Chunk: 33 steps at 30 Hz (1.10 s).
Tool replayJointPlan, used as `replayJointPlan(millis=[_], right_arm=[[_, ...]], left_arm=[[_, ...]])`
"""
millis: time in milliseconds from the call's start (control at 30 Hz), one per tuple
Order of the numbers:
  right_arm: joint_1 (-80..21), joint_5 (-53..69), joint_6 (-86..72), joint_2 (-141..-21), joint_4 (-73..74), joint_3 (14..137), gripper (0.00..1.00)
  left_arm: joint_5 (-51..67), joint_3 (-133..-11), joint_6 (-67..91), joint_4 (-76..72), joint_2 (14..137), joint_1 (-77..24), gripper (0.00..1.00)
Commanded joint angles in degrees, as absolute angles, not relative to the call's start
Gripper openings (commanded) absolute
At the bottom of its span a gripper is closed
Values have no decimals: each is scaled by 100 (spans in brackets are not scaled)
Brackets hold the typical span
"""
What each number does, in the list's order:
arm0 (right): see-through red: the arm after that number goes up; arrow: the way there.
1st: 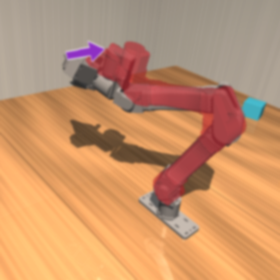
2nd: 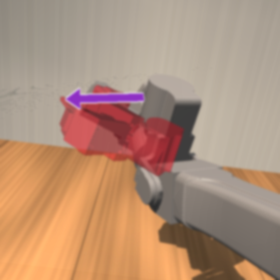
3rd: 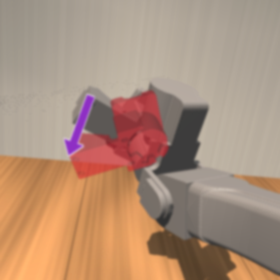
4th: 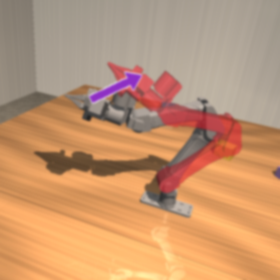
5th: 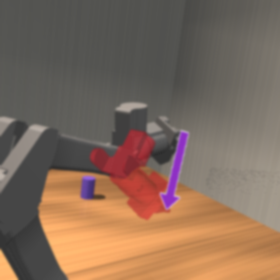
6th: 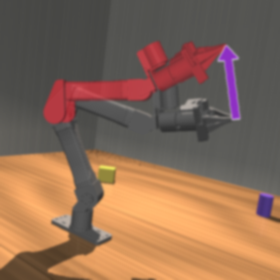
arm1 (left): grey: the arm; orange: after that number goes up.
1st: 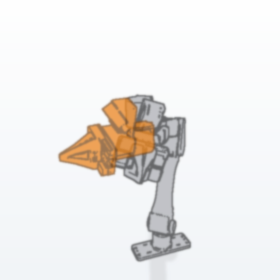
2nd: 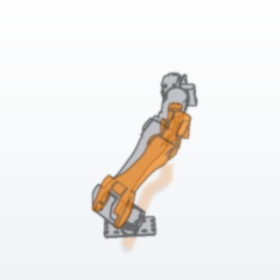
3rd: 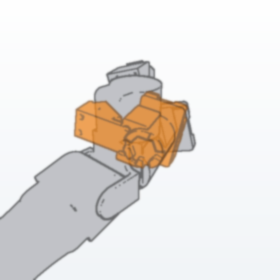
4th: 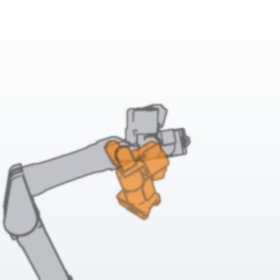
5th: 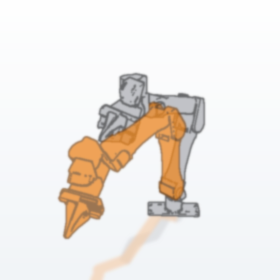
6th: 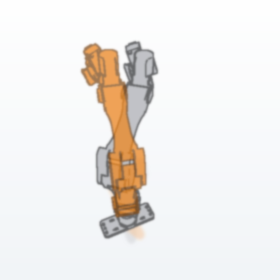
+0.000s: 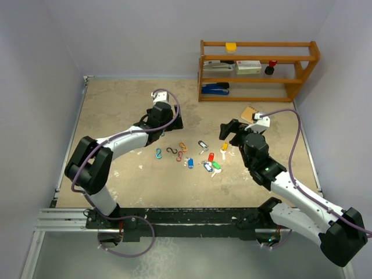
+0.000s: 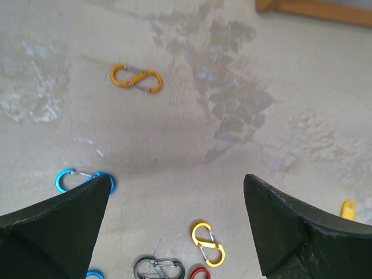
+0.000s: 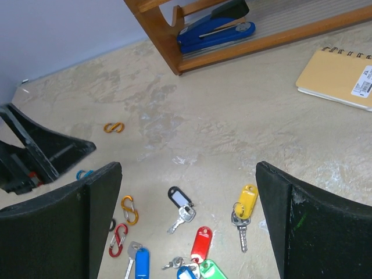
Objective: Put the keys on the keyring
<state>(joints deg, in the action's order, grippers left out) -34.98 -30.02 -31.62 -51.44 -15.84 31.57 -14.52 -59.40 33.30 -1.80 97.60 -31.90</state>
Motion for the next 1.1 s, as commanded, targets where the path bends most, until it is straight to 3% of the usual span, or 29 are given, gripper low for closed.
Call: replayJointPlan(millis=[0,1067], right_arm=[[-3516,-2944,-3200,-5135,-1811,3228,100],[-3516,-2927,-3196,-5110,-1773,3182,100]], left_arm=[[-1773,-6337,3098,73,9494,-3164,93],[-1725,-4966,3662,-437,9514,-2969,93]])
